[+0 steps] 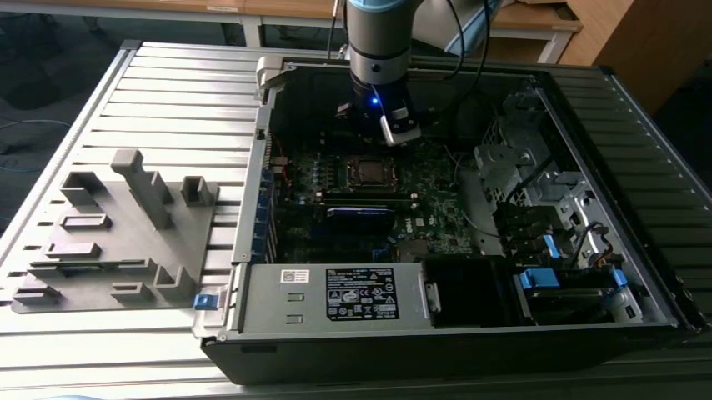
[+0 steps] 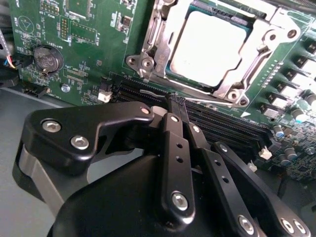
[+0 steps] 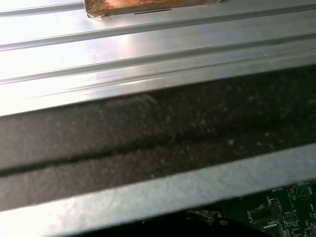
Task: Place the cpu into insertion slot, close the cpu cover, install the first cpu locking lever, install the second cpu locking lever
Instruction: 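Install the first cpu locking lever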
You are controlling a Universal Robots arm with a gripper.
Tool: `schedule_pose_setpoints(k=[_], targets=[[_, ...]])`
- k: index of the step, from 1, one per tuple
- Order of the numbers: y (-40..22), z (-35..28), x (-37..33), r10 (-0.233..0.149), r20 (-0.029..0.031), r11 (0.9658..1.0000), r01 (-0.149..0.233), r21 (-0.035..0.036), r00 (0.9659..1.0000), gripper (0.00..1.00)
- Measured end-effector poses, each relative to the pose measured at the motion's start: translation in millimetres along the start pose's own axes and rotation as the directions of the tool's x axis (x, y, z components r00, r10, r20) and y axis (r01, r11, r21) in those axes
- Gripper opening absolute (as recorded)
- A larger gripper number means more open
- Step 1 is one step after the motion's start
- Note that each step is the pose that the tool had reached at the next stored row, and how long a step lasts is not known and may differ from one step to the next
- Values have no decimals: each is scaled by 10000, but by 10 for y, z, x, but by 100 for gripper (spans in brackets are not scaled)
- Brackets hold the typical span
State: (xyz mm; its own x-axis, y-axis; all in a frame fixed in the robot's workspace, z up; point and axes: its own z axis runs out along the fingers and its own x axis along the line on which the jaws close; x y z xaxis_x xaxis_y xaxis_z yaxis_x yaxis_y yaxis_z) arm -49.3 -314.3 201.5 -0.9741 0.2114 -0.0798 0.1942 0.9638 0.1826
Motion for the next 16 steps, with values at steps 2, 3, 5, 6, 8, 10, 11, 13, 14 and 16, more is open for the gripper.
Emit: schedule_pose_setpoints(k=[2,3,5,6,8,10,11,13,14,16], targets=[[1,0,0,0,0,10000,0,0,10000,11],[1,0,0,6,1,10000,-6,0,10000,11],[4,1,1,24,4,10000,-24,2,10000,11],[6,1,1,32,6,10000,-32,2,10000,11],[8,1,2,48,9,10000,-48,3,10000,11],[7,2,2,85,17,10000,-85,5,10000,11],[8,2,2,111,21,9999,-111,7,9999,11],[8,3,2,171,35,9999,-171,14,9998,11],[7,4,3,199,51,9998,-199,16,9998,11],[6,10,4,231,114,9997,-232,5,9997,11]])
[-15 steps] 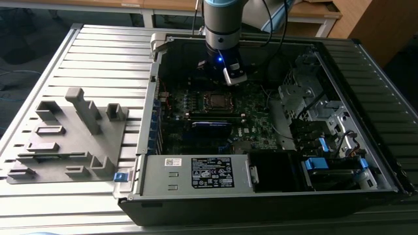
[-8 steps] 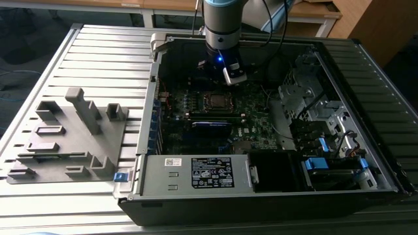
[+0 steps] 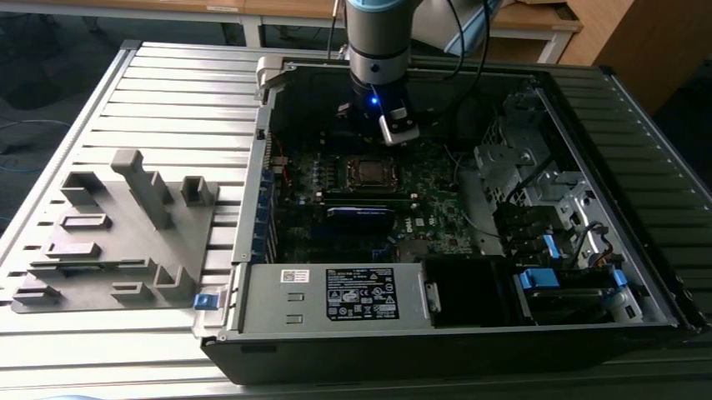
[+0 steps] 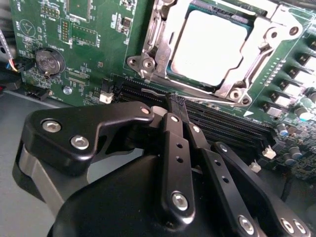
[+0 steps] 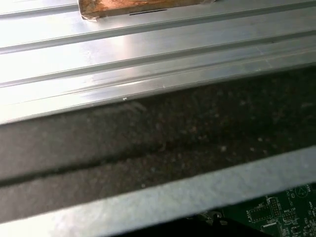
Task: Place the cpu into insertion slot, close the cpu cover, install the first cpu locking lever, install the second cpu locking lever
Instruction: 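Install the first cpu locking lever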
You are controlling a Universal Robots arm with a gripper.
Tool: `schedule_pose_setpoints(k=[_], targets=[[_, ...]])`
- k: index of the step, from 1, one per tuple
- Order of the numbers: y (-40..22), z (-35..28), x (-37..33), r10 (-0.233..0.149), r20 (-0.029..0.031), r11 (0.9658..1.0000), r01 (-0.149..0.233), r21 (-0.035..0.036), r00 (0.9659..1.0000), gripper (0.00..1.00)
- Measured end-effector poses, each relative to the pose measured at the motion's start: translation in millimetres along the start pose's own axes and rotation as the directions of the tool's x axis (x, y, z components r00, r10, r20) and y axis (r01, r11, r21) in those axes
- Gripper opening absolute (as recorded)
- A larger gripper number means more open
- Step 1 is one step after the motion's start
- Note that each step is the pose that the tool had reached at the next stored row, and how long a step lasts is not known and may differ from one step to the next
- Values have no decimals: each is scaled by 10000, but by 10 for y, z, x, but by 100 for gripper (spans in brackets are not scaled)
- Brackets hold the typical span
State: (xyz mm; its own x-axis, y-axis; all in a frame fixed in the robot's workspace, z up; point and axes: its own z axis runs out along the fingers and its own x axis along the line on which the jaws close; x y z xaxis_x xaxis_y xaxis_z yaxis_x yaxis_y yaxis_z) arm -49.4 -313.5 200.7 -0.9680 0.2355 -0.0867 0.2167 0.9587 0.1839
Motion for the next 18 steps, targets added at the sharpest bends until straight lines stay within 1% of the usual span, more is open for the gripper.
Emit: schedule_pose_setpoints(k=[2,3,6,9,10,13,15,17,18], targets=[[-2,7,3,24,61,10000,-24,-11,10000,11],[-2,9,3,38,76,10000,-38,-13,10000,11],[-3,11,5,80,88,10000,-79,-9,9999,11],[-5,16,12,136,114,9999,-135,-10,9998,11],[-6,19,14,151,129,9999,-151,-11,9998,11],[-11,37,22,154,203,9999,-153,-19,9997,11],[-11,43,24,146,230,9999,-146,-2,9996,11],[-7,45,25,141,242,9999,-142,35,9996,11],[-5,45,26,138,251,9999,-140,68,9996,11]])
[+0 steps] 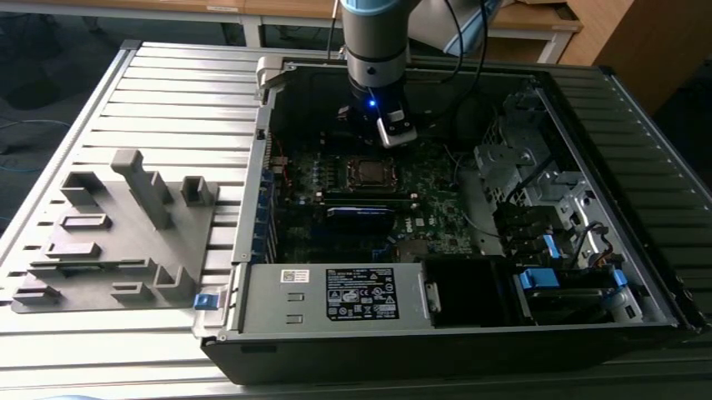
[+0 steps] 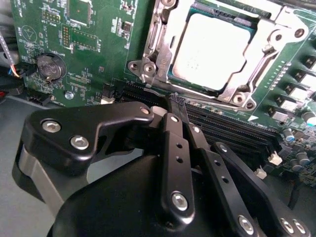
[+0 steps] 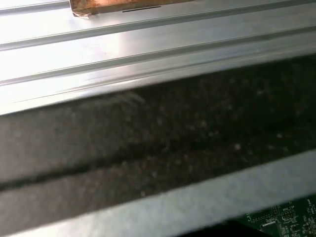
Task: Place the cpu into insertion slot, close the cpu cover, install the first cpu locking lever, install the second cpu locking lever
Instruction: 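Install the first cpu locking lever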
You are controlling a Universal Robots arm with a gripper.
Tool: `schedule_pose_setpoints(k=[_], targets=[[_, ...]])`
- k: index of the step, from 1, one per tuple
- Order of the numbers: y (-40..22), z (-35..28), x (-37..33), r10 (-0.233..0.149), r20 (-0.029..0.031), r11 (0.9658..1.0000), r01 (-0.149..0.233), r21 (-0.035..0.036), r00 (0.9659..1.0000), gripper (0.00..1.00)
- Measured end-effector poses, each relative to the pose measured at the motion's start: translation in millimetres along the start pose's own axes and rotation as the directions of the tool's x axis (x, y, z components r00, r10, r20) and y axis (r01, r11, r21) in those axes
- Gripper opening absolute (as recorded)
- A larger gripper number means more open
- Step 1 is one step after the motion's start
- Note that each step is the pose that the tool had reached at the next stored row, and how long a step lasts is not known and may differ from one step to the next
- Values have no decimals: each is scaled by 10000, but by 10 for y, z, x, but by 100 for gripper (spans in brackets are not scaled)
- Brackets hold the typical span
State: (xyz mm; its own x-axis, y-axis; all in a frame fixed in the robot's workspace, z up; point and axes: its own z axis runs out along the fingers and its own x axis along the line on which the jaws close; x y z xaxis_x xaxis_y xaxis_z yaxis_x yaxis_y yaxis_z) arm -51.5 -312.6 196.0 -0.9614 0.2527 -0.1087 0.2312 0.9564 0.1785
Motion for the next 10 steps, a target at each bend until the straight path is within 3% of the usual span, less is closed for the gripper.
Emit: schedule_pose_setpoints(k=[3,5,10], targets=[[13,2,4,-17,46,9998,16,192,10000,11],[18,3,5,-22,69,9996,20,276,10000,11],[24,0,6,-17,73,9996,15,290,10000,11]])
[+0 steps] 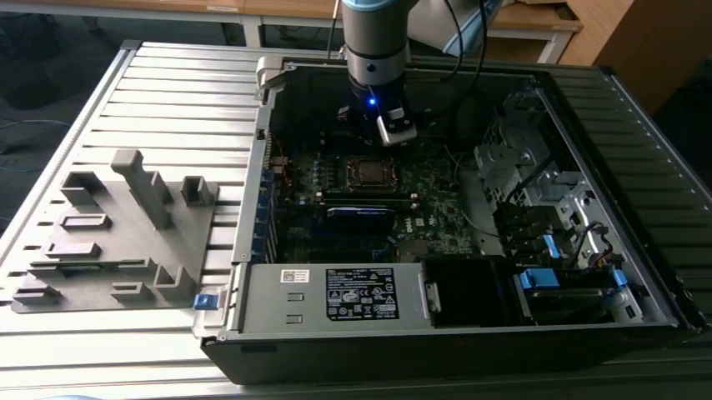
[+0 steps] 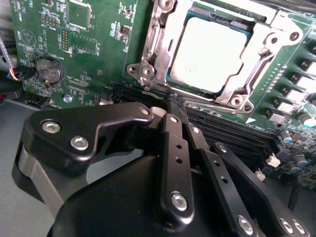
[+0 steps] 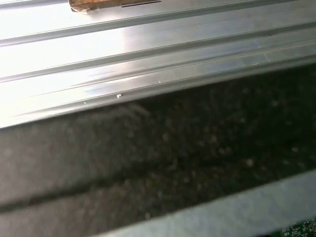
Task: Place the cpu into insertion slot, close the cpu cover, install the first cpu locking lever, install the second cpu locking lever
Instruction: 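Install the first cpu locking lever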
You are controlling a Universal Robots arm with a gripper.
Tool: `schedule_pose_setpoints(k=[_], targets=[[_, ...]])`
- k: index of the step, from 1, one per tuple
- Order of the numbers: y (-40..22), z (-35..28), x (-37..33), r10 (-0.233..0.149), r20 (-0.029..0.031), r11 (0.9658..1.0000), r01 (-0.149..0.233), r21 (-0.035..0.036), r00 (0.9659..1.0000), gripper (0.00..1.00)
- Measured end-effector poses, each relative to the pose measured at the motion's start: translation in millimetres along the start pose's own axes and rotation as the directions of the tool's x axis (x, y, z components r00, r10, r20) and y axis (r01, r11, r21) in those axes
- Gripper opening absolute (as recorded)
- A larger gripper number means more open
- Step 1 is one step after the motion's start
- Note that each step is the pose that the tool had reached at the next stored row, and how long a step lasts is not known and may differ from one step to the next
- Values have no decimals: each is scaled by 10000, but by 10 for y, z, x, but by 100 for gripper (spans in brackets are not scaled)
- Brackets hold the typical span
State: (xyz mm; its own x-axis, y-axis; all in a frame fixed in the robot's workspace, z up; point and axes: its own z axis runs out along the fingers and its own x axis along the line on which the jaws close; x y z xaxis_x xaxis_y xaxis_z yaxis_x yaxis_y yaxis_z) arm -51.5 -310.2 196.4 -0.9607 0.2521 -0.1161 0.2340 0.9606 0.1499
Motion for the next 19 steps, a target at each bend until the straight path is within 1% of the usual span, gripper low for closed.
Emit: schedule_pose_setpoints(k=[8,19], targets=[[7,-44,-5,1,-2,10000,-1,-2,10000,11],[26,-44,0,113,8,9999,-113,-16,9999,11]])
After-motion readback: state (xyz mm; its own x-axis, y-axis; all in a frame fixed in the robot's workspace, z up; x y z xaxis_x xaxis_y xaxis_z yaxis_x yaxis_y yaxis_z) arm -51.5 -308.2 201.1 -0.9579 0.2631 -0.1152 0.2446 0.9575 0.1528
